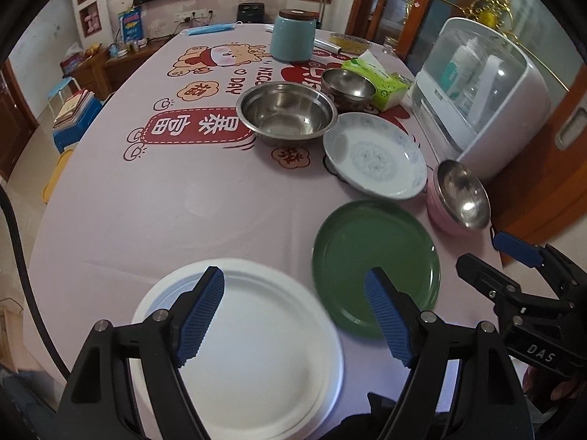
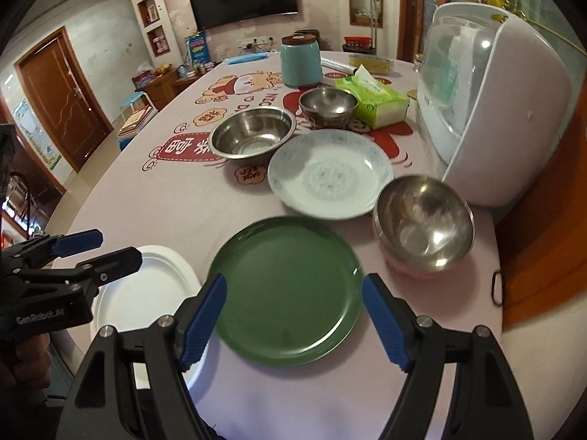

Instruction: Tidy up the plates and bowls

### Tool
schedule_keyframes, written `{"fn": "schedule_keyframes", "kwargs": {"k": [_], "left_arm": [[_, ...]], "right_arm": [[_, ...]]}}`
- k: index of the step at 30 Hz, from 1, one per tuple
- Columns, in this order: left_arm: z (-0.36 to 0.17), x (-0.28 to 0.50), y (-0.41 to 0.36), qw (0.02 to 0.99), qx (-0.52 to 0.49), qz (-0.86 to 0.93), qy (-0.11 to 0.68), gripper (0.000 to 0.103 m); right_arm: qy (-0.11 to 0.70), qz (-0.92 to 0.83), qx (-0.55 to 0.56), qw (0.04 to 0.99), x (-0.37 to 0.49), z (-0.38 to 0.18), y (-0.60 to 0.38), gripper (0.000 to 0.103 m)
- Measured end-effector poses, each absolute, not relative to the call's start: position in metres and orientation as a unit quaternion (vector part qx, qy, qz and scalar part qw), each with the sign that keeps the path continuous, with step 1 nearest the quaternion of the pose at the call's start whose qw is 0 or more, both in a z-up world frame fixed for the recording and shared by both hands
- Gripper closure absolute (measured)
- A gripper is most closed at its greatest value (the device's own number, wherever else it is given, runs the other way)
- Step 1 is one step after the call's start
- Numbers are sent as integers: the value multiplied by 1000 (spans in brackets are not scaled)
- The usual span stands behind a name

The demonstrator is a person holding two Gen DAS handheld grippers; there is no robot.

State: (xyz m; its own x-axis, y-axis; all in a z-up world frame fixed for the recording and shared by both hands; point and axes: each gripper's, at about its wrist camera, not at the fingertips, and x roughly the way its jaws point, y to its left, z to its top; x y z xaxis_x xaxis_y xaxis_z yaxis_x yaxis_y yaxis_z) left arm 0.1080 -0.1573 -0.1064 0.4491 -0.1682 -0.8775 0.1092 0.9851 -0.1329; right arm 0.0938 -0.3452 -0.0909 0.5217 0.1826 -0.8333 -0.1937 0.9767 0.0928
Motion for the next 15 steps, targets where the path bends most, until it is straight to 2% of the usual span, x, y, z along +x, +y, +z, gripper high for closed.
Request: {"fn": "schedule_keyframes", "kwargs": {"k": [15], "left_arm": [[-96, 162, -197, 860, -44, -55, 506, 25]], "right_arm": [[422, 111, -39, 899, 174, -55, -387, 26]]}}
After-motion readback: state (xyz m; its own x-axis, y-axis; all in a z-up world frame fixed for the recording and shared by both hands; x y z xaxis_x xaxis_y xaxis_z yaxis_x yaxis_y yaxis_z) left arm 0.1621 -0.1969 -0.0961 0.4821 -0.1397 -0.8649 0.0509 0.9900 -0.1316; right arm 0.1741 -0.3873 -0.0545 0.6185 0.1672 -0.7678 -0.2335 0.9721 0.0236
